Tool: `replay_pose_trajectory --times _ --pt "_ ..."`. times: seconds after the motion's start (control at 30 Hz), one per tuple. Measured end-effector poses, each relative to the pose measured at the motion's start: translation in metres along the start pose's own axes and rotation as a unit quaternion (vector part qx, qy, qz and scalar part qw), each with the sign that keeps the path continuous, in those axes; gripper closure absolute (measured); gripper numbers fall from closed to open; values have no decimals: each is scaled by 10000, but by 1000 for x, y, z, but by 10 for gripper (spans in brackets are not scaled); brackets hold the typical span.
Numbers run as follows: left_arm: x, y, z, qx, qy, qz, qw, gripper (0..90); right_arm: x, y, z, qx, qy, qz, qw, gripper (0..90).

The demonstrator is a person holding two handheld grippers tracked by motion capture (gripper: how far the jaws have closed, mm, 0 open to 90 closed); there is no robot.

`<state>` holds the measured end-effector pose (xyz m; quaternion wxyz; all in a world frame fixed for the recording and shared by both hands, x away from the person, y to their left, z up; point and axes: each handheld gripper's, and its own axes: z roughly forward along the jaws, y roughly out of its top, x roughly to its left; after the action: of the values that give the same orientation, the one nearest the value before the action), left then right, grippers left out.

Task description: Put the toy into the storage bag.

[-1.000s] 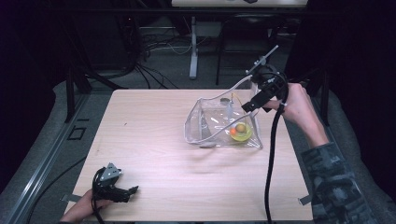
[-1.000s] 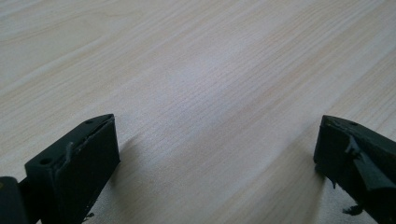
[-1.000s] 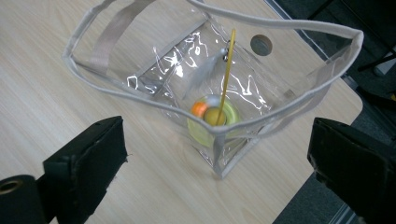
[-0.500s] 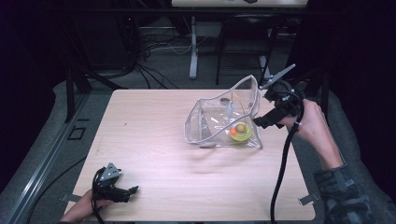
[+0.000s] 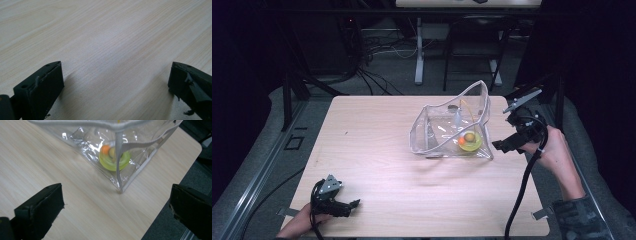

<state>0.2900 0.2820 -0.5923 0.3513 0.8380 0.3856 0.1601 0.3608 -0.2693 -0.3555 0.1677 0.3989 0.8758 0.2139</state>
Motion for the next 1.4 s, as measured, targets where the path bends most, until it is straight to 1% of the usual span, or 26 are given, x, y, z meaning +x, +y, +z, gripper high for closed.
replay_pose_trajectory --times 0.03,0.17,0.23,0.3,0.4,0.43,0.5,0.53,0.57,0.63,0.67,0.73,0.8,0.87,0.93,0.97,1.0,1.03,1.1,1.17,1.23,1.27,1.3,1.33,1.37,1.4 --pt "0 0 0 0 0 0 10000 0 -1 -7 7 65 57 42 10000 0" --pt "0 0 0 1 -1 -2 10000 0 -2 -19 20 156 131 126 9997 0" --pt "0 0 0 2 -1 0 10000 0 -2 -22 23 179 166 144 9996 0" --pt "0 0 0 1 -1 -2 10000 0 -3 -30 32 221 203 199 9994 0" --pt "0 0 0 2 0 0 10000 0 -3 -34 36 255 237 257 9991 0" --pt "0 0 0 2 -1 0 10000 0 -3 -41 41 276 321 340 9985 0" --pt "0 0 0 1 -2 -2 10000 0 -3 -46 46 299 377 391 9981 0" --pt "0 0 0 0 0 0 10000 0 -4 -48 48 331 354 407 9980 0" --pt "0 0 0 1 -2 -2 10000 0 -4 -51 51 394 440 468 9972 0" --pt "0 0 0 1 0 1 10000 0 -4 -57 58 407 444 524 9968 0" --pt "0 0 0 2 0 1 10000 0 -5 -60 61 496 503 519 9962 0" --pt "0 0 0 0 -1 -1 10000 0 -4 -65 68 586 494 546 9956 0" --pt "0 0 0 1 0 -1 10000 0 -3 -71 76 684 574 602 9942 0" --pt "0 0 0 -1 -1 -5 10000 0 -3 -75 81 672 634 663 9935 0" --pt "0 0 0 -1 0 -2 10000 0 -3 -80 87 777 618 669 9928 0" --pt "0 0 0 -1 0 -1 10000 0 -1 -84 91 779 697 727 9919 0" --pt "0 0 0 0 0 0 10000 0 -1 -87 94 897 671 678 9914 0" --pt "0 0 0 0 -1 0 10000 0 0 -90 96 875 717 696 9911 0" --pt "0 0 0 0 -2 -3 10000 0 1 -97 102 950 610 654 9914 0" --pt "0 0 0 -3 2 2 10000 0 3 -103 106 805 577 745 9923 0" --pt "0 0 0 -3 0 1 10000 0 3 -106 108 747 518 730 9932 0" --pt "0 0 0 -4 2 1 10000 0 6 -113 111 571 462 755 9944 0" --pt "0 0 0 -4 2 1 10000 0 6 -113 111 571 462 755 9944 0" --pt "0 0 0 -1 0 2 10000 0 11 -120 116 487 417 725 9953 0" --pt "0 0 0 -3 1 -1 10000 0 13 -123 118 482 410 704 9955 0" --pt "0 0 0 -3 1 -1 10000 0 14 -126 121 490 338 653 9961 0"
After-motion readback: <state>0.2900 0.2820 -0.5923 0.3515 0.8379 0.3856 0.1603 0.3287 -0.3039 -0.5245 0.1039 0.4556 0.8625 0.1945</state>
